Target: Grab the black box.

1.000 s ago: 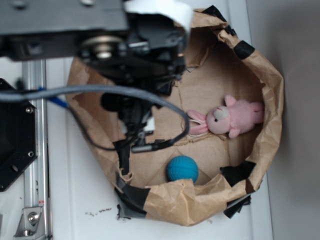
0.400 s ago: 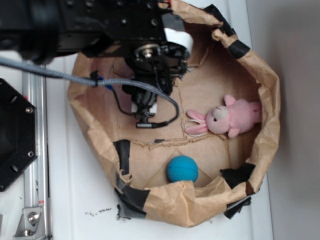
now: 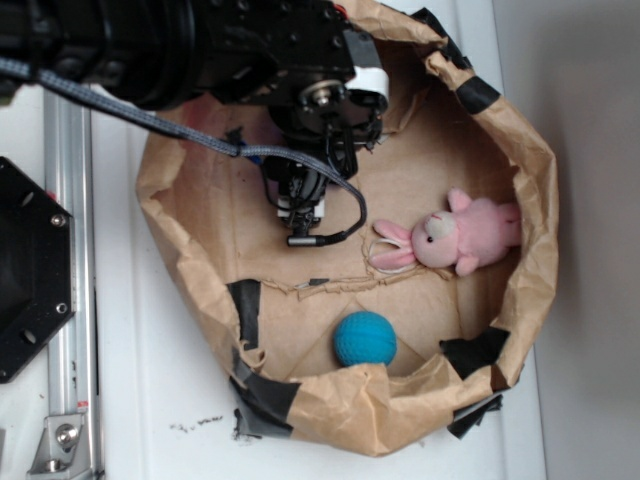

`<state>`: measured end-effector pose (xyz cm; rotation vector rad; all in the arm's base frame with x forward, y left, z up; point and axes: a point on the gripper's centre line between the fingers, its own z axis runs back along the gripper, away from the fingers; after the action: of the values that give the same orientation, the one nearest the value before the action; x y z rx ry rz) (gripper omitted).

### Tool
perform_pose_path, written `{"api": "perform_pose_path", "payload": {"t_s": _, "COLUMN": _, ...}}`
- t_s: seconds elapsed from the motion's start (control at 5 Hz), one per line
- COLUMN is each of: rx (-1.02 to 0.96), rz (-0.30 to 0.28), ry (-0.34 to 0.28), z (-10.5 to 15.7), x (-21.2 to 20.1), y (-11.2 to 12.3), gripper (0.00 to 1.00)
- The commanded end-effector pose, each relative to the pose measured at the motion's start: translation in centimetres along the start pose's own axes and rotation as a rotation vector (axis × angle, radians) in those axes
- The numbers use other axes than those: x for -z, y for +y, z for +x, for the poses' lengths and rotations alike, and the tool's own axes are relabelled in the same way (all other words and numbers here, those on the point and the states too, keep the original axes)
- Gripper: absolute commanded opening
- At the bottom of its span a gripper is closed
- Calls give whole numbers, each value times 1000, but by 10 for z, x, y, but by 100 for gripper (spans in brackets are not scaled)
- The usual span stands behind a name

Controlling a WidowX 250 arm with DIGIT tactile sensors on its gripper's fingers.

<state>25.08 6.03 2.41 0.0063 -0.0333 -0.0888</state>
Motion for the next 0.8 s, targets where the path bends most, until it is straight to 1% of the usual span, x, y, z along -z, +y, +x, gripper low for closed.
{"api": "perform_pose_path", "payload": {"t_s": 0.0, "rx": -10, "rz": 36, "ry": -10, "z": 25, "x": 12, "y": -8, "gripper": 0}}
{"api": "perform_pose_path", "payload": {"t_s": 0.2, "rx": -38, "rz": 37, "ry": -15, "z": 22, "x": 4, "y": -3, "gripper": 0}}
{"api": "perform_pose_path", "payload": {"t_s": 0.4, "rx": -48, "rz": 47, "ry": -38, "z": 17, "x": -13, "y": -5, "gripper": 0}}
{"api": "perform_pose_path", "payload": {"t_s": 0.6, "rx": -19, "rz": 79, "ry": -79, "z": 13, "x": -52, "y": -22, "gripper": 0}}
